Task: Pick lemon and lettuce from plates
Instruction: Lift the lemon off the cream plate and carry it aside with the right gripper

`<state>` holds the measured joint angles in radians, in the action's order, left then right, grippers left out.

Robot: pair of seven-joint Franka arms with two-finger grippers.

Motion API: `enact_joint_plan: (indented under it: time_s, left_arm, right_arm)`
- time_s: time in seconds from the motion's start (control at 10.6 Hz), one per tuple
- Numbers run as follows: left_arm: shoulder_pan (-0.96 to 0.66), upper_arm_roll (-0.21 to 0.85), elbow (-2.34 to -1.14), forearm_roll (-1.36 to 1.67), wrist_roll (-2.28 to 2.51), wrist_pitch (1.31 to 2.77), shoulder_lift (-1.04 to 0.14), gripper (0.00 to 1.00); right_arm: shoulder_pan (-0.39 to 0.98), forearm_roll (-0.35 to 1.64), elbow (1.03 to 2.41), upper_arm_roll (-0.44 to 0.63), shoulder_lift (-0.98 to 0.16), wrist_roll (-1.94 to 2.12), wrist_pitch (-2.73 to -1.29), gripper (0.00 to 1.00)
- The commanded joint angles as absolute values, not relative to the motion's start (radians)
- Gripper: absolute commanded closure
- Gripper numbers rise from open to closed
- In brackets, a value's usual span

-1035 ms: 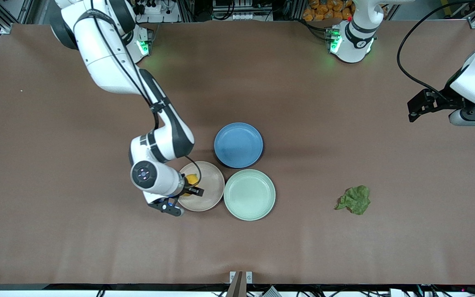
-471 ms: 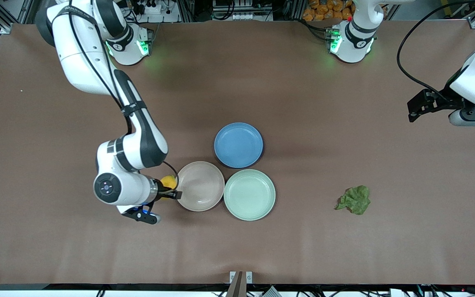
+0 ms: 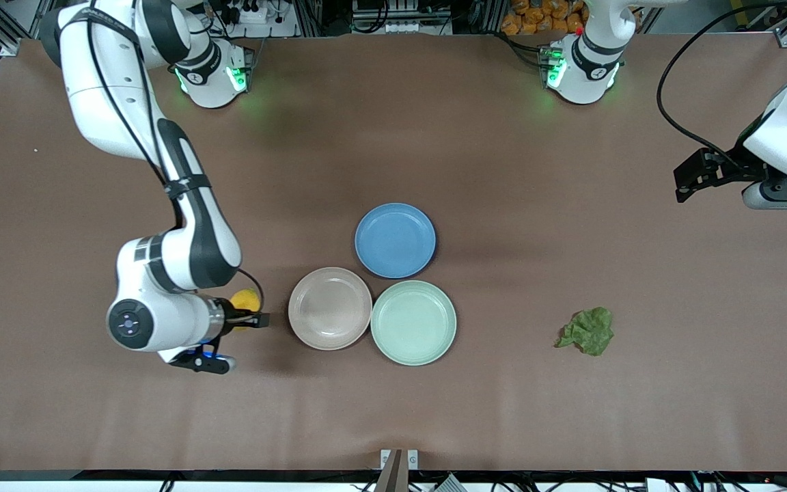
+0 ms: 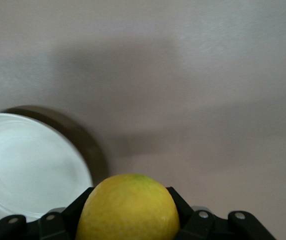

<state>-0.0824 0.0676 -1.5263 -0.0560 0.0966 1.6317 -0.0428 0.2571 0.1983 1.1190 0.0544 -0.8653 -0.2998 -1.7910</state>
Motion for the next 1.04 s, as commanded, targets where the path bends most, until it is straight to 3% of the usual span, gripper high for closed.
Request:
enact_joint_plan:
  time_s: [0.0, 0.47, 0.75, 0.94]
  left_arm:
    - [-0.078, 0.071, -1.543, -0.035, 0.104, 1.626, -0.021, 0.00]
    - [-0.077, 0.072, -1.537, 0.014, 0.101, 1.626, -0.009, 0.00]
    - [-0.077, 0.071, -1.539, 0.014, 0.100, 1.626, -0.009, 0.00]
    - [-0.078, 0.069, -1.539, 0.014, 0.100, 1.626, -0.014, 0.00]
  right_arm:
    - [0.219, 0.112, 1.129, 0.043, -0.839, -0.206, -1.746, 0.49]
    - [0.095, 0.080, 1.150, 0.035, -0.799, 0.021, -1.746, 0.49]
    - [0.014, 0.075, 1.257, 0.035, -0.732, 0.167, -1.759, 0.48]
    - [-0.012, 0.072, 1.404, 0.035, -0.642, 0.218, -1.834, 0.48]
